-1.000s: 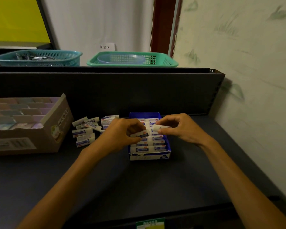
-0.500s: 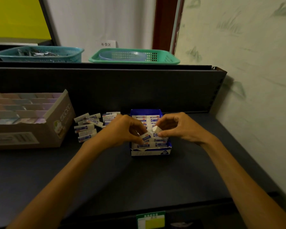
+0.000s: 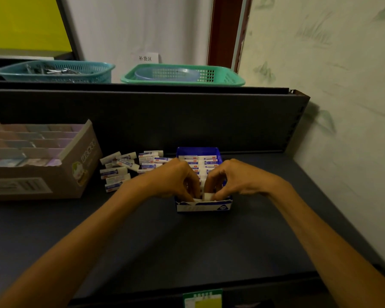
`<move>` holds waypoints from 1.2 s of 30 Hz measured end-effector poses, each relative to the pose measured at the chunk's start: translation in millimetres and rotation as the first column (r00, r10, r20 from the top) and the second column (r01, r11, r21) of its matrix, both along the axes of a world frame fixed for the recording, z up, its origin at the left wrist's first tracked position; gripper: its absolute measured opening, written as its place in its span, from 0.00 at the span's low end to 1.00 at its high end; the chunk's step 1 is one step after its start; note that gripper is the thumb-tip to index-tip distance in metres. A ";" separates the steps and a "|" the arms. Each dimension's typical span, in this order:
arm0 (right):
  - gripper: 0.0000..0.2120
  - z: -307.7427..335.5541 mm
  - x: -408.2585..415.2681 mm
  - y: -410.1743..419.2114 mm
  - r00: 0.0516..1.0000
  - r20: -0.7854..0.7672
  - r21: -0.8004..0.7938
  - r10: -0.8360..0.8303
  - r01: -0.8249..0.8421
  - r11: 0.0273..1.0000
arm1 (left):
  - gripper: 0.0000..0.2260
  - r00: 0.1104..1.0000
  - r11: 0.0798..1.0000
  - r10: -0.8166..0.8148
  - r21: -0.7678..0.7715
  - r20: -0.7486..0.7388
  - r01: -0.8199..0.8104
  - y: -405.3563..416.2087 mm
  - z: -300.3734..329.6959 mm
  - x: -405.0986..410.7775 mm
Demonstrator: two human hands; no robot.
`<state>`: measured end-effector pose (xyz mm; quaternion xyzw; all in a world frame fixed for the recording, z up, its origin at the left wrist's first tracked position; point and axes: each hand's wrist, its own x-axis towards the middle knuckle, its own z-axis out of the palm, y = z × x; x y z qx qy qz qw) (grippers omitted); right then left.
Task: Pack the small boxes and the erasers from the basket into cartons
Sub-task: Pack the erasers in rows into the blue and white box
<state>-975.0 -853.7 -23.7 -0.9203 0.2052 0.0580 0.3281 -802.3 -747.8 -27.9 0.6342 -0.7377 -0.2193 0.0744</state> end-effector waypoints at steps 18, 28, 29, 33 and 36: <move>0.09 4.5 16.4 -9.5 0.986 -0.138 -0.050 0.092 -0.100 0.994 | 0.11 0.997 0.999 -0.043 0.032 0.070 0.041 -2.0 -7.1 8.8; 0.10 5.7 19.6 -10.6 0.977 -0.185 -0.060 0.109 -0.122 0.991 | 0.11 0.992 0.994 -0.073 0.087 0.107 0.064 -4.4 -3.9 13.1; 0.09 5.1 20.5 -10.4 0.975 -0.196 -0.071 0.108 -0.124 0.990 | 0.11 0.992 0.994 -0.072 0.094 0.104 0.062 -5.5 -3.1 13.2; 0.09 1.0 21.9 -9.1 0.971 -0.221 -0.073 0.095 -0.114 0.991 | 0.10 0.992 0.991 -0.079 0.111 0.094 0.069 -7.6 -2.2 15.0; 0.09 0.5 21.2 -8.3 0.976 -0.200 -0.069 0.088 -0.104 0.992 | 0.09 0.994 0.992 -0.072 0.107 0.085 0.063 -8.3 -3.0 15.0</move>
